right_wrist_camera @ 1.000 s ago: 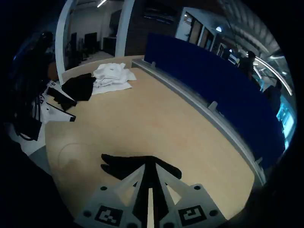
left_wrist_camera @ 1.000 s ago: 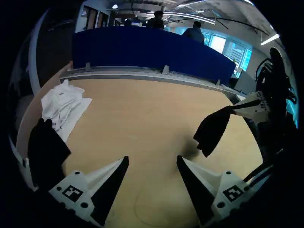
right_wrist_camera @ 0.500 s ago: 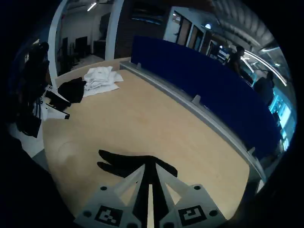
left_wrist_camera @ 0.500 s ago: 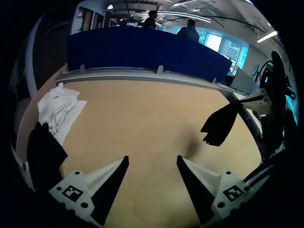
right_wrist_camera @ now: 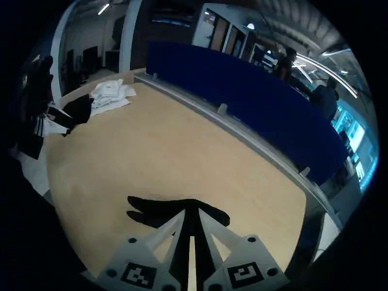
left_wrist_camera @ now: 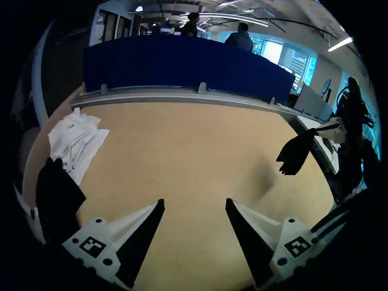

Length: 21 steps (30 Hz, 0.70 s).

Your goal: Fold towel

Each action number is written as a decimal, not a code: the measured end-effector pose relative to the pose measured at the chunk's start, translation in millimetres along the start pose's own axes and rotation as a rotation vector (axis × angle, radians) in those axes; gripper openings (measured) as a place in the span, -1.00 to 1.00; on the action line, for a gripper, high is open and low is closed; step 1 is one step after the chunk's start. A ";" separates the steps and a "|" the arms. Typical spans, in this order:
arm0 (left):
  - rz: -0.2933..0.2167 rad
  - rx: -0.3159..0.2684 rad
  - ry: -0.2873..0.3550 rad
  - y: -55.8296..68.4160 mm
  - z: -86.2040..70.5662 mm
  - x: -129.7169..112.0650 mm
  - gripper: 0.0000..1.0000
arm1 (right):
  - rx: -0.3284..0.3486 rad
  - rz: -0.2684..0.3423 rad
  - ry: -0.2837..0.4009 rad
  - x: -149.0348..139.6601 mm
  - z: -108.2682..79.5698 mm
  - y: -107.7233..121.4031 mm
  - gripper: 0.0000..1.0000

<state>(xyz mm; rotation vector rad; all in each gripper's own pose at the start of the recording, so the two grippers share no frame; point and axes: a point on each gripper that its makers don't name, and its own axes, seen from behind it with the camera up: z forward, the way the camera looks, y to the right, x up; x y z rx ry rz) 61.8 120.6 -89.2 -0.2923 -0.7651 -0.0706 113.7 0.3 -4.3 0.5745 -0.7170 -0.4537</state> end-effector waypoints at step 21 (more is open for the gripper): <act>-0.001 0.027 -0.016 14.8 3.0 3.8 0.87 | -0.055 0.073 -0.060 -81.9 -23.2 92.4 -0.93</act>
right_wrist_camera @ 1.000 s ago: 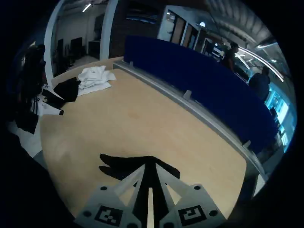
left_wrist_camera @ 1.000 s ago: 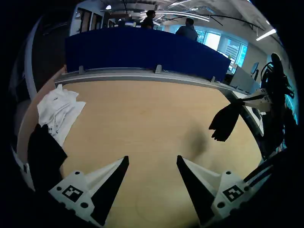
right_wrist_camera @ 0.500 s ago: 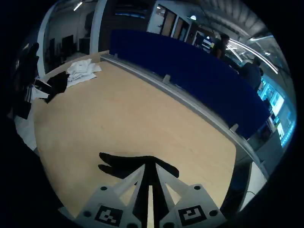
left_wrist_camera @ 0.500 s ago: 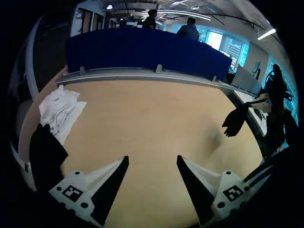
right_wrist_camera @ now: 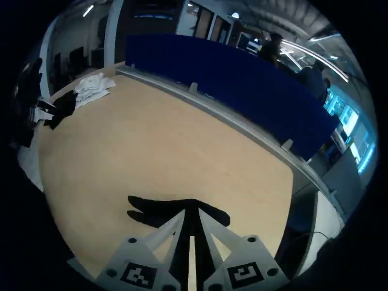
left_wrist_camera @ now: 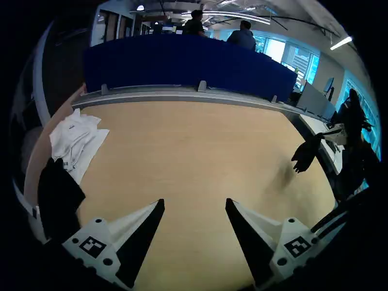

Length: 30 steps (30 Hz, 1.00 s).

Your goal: Fold towel

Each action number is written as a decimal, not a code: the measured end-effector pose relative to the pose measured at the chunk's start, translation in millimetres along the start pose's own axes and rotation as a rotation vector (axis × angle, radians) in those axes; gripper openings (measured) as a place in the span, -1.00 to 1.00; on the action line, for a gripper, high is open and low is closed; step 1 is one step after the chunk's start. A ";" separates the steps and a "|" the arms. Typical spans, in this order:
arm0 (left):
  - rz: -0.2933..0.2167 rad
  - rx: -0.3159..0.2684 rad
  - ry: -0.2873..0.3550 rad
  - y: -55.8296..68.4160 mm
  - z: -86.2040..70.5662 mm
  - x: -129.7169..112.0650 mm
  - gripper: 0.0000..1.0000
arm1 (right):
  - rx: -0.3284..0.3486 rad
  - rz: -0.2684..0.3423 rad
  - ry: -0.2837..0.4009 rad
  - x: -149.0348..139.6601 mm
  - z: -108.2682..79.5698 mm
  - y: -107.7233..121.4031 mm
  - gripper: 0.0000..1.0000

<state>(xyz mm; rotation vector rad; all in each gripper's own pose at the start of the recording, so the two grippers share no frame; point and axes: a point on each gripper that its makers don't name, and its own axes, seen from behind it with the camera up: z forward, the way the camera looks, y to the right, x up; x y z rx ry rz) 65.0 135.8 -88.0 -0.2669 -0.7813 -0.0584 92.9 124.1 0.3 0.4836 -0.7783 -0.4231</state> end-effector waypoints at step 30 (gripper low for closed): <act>-0.011 0.029 -0.003 8.1 -5.8 -6.9 0.86 | 0.034 -0.001 -0.001 -12.8 20.9 6.0 -0.93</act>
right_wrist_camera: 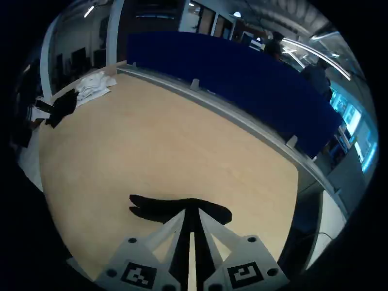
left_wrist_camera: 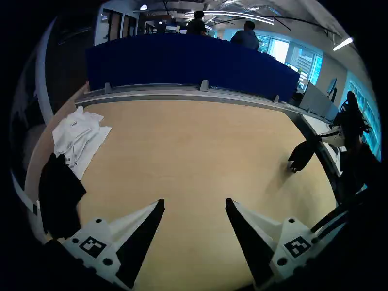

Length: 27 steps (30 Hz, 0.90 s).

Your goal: Fold towel

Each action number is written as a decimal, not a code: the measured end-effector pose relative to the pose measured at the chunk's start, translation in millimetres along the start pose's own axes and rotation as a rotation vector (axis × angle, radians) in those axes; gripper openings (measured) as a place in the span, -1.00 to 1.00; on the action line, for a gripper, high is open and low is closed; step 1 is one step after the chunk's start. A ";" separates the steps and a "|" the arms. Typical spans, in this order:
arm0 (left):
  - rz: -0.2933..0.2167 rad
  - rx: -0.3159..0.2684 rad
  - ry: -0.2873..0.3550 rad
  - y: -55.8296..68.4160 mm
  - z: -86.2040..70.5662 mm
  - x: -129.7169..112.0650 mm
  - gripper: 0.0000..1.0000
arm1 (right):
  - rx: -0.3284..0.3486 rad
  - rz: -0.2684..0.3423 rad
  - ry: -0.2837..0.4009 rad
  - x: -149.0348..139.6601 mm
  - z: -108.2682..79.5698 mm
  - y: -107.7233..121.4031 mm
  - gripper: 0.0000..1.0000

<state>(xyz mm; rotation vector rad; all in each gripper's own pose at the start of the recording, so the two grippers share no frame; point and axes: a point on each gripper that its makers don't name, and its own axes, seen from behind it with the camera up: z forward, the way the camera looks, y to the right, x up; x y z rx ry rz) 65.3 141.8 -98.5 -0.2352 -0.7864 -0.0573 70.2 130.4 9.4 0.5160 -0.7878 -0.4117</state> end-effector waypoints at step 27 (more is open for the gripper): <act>0.024 -0.002 0.001 9.3 0.7 6.5 0.87 | -0.010 0.043 -0.043 -60.0 -1.9 3.1 -0.93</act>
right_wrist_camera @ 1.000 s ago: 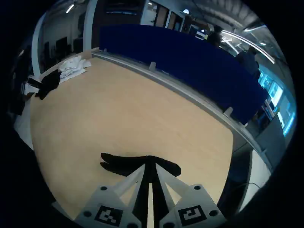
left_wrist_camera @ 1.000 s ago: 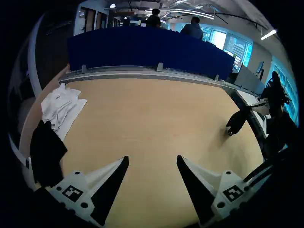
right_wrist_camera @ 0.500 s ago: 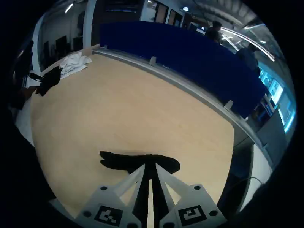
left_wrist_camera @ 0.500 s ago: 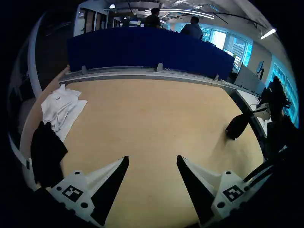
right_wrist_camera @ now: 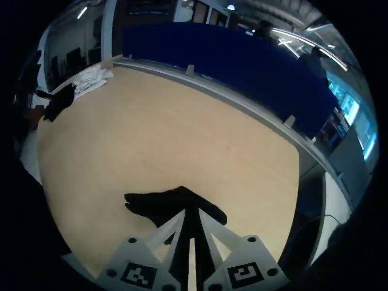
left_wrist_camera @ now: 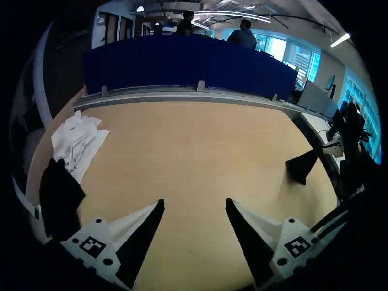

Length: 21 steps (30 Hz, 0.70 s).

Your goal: Fold towel

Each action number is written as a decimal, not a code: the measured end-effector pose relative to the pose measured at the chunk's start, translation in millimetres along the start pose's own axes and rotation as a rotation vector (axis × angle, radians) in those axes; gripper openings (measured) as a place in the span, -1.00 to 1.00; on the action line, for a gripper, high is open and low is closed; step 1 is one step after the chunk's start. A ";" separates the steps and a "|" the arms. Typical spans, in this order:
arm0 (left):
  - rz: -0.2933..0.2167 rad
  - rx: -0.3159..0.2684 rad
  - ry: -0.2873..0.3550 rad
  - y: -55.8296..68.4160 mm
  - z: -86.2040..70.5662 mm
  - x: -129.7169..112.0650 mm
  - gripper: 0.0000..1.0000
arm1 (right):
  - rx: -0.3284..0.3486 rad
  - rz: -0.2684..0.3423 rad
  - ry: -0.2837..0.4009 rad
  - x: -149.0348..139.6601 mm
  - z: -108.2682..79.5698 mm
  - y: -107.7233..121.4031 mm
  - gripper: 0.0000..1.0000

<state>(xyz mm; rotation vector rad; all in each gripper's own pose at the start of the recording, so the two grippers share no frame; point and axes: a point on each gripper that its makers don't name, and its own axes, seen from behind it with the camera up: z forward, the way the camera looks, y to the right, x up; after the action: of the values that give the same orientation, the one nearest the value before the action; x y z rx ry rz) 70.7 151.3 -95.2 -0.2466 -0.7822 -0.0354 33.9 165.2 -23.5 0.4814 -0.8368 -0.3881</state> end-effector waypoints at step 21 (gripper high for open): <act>-0.011 0.008 0.011 -2.4 -0.8 3.3 0.87 | -0.030 -0.048 0.085 60.7 -2.9 15.5 -0.92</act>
<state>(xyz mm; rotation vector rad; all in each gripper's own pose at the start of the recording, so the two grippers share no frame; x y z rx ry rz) 73.3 149.0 -93.0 -0.2341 -0.7727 -0.0434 75.3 148.0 20.2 0.4881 -0.7373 -0.4213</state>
